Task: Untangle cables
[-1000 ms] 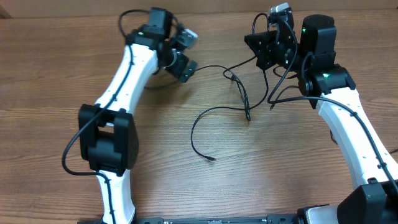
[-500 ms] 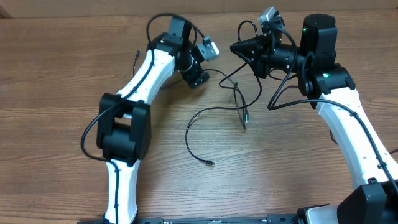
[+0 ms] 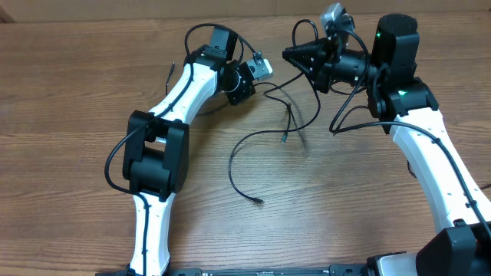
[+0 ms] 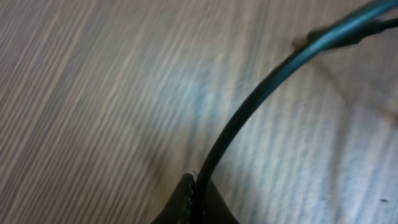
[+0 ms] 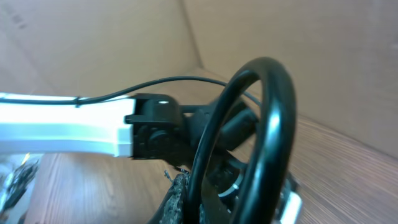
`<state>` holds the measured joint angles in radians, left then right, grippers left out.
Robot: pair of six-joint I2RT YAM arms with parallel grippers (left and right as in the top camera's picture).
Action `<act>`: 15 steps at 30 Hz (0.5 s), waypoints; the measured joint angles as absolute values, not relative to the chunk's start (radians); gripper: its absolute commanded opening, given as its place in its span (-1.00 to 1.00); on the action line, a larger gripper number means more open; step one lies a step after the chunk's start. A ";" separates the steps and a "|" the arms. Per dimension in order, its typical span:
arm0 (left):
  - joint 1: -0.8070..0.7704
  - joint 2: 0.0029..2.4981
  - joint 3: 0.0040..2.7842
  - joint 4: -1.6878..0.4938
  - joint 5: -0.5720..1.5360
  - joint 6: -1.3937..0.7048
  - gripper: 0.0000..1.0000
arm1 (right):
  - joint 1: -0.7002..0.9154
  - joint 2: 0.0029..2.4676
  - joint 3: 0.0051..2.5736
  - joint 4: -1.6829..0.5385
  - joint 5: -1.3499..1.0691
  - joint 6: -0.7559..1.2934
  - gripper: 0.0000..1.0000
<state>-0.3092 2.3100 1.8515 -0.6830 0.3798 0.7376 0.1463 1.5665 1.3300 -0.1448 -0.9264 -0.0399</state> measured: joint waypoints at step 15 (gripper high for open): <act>0.138 2.310 1.852 -0.834 0.140 -0.070 -0.91 | -0.010 1.567 1.330 -0.024 -0.583 0.222 -0.92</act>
